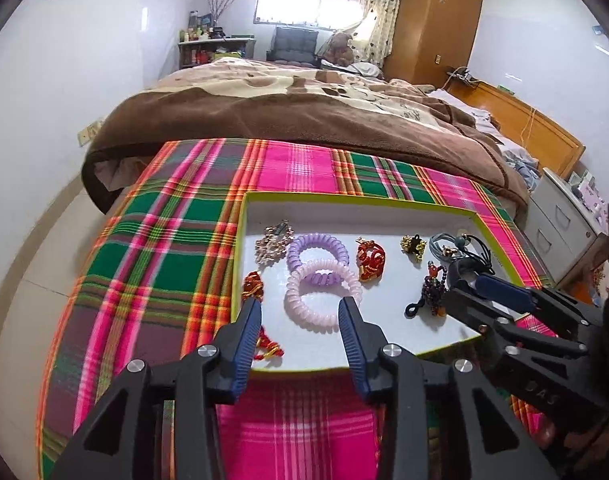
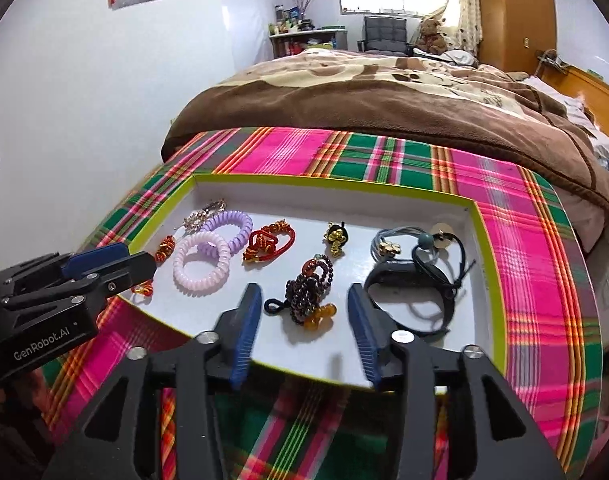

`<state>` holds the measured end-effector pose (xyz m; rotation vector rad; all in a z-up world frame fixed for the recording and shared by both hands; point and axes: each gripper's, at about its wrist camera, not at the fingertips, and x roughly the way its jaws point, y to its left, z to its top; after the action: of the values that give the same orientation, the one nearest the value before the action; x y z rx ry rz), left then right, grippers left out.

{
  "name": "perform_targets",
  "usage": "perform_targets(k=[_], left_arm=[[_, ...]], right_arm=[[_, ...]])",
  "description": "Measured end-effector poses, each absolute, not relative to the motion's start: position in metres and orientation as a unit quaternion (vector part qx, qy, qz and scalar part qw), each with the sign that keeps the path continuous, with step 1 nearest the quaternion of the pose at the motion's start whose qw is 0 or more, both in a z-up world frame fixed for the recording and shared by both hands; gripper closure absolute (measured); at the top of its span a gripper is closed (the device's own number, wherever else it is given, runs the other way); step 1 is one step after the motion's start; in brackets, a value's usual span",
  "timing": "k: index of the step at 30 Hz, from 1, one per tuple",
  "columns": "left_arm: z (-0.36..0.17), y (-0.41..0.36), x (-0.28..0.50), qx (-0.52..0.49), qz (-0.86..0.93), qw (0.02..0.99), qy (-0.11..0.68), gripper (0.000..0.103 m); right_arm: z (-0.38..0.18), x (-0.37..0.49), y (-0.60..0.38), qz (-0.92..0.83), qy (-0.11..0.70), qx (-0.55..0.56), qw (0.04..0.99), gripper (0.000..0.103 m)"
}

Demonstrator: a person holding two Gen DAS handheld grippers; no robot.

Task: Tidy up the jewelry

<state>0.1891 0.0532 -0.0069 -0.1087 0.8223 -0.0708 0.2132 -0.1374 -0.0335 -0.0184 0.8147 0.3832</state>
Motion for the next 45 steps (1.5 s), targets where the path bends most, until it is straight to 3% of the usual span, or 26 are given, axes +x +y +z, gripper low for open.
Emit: perform_targets(k=[20,45], left_arm=[[0.013,0.030,0.108,-0.016,0.017,0.941,0.338,0.063],[0.020,0.012,0.073,-0.026,-0.005,0.944,0.329,0.063]], right_arm=[[-0.018,0.138,-0.153,0.149,0.357,0.006,0.922,0.054],[-0.008,0.098,-0.158,0.139,0.331,0.018,0.933,0.054]])
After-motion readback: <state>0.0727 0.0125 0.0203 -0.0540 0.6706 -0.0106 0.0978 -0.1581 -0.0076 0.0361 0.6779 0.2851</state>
